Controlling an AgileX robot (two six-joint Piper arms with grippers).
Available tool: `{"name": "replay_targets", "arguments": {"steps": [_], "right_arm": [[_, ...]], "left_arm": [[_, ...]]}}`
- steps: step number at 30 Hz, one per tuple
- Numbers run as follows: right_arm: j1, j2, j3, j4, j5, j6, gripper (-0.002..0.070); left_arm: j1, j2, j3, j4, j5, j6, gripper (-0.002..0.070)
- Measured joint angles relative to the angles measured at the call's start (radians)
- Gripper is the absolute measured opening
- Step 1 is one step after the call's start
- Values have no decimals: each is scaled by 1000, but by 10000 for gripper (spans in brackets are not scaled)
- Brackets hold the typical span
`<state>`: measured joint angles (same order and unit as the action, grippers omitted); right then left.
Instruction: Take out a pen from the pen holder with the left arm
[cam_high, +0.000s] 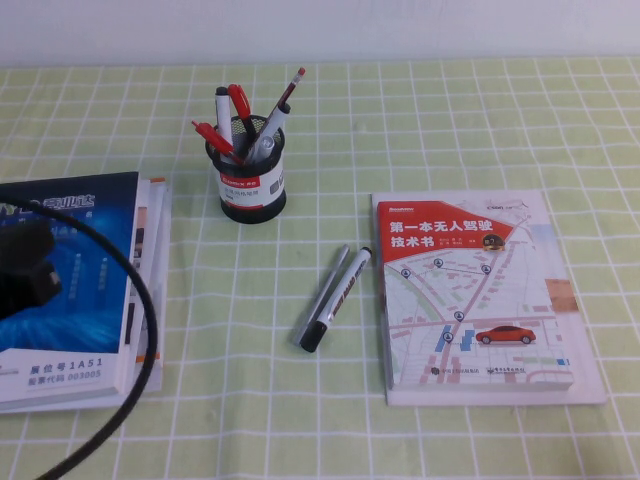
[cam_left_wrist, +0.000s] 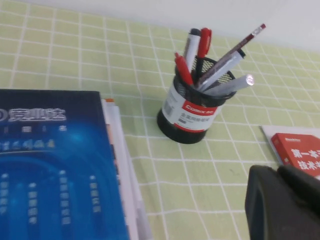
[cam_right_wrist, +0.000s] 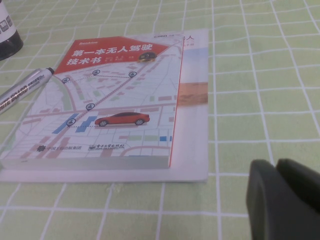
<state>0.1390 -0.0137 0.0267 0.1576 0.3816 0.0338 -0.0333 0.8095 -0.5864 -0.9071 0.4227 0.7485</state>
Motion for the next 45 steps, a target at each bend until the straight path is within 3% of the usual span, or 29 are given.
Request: {"name": "replay_targets", "arguments": {"steps": [6,13,18,22,27,32,35,40,45], "right_arm": [[0,0,0,0,0,0,-14],[0,0,0,0,0,0,-14],[0,0,0,0,0,0,-14],[0,0,0,0,0,0,-14],[0,0,0,0,0,0,-14],[0,0,0,0,0,0,-14],[0,0,0,0,0,0,-14],[0,0,0,0,0,0,-14],[0,0,0,0,0,0,-14]], "left_arm": [[-91,119,-8,-161,-5,191,-1],[-240,197,-8,-183,-47,240,-1],[-346,226,-8,-167,-174,207,-1],[-454,269,-10,-11,-310,63,-1],[-547,334,-10,389,-490,-350,-1],[-556,435,-10,807,-706,-720,-1],[-556,512,-10,907,-851,-777,-1],[-556,654,-10,944,-1109,-733,19],[-556,757,-24,919,-1247,-680,207]]}}
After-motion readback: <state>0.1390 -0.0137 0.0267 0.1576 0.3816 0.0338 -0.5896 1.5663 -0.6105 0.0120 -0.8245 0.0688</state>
